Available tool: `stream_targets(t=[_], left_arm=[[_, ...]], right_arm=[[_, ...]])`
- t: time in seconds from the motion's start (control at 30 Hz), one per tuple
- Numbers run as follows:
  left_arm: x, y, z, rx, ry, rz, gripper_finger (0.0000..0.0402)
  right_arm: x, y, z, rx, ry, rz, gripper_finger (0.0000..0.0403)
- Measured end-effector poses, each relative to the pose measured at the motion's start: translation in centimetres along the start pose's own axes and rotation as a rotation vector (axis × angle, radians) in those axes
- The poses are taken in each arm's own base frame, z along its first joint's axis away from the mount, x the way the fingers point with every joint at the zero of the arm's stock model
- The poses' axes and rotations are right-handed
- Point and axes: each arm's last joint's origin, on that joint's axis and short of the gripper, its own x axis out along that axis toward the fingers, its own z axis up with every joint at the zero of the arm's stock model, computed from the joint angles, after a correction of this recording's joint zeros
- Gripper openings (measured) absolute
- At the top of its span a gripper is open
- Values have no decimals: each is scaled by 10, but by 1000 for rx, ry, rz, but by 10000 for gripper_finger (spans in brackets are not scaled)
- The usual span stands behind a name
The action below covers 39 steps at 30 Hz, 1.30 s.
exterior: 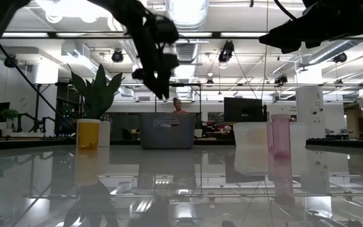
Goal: Pick and place medicine bottles into bin by pill shape (circle, oval)
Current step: Put the large orange pill bottle into the transparent bin
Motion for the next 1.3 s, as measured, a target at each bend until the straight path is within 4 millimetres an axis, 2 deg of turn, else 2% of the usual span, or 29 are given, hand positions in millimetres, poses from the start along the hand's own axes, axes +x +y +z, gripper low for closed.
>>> stream_targets(t=[0.13,0.33,0.43,0.6,0.77,0.9,1.0,1.13,1.3], left_arm=[[-39,-25,-3,56,-90,-57,151],[-90,-80,-17,217,-240,-185,151],[-109,-109,-31,320,-283,-244,151],[-124,-150,-67,509,-315,-344,151],[-129,-177,-106,615,-324,-428,151],[-124,-189,-131,708,-367,-469,151],[-121,-191,-142,749,-447,-496,151],[-119,-185,-150,756,-578,-514,151],[-119,-170,-160,753,-726,-486,151]], right_arm=[[0,0,0,18,1,-2,228],[1,-2,3,70,1,-41,228],[1,-2,3,106,5,-44,228],[1,-1,0,189,37,-47,228],[2,0,-5,325,81,-47,228],[2,0,-7,436,91,-51,228],[2,0,-6,504,86,-53,228],[3,-2,4,578,73,-46,228],[5,-6,26,617,105,-50,228]])
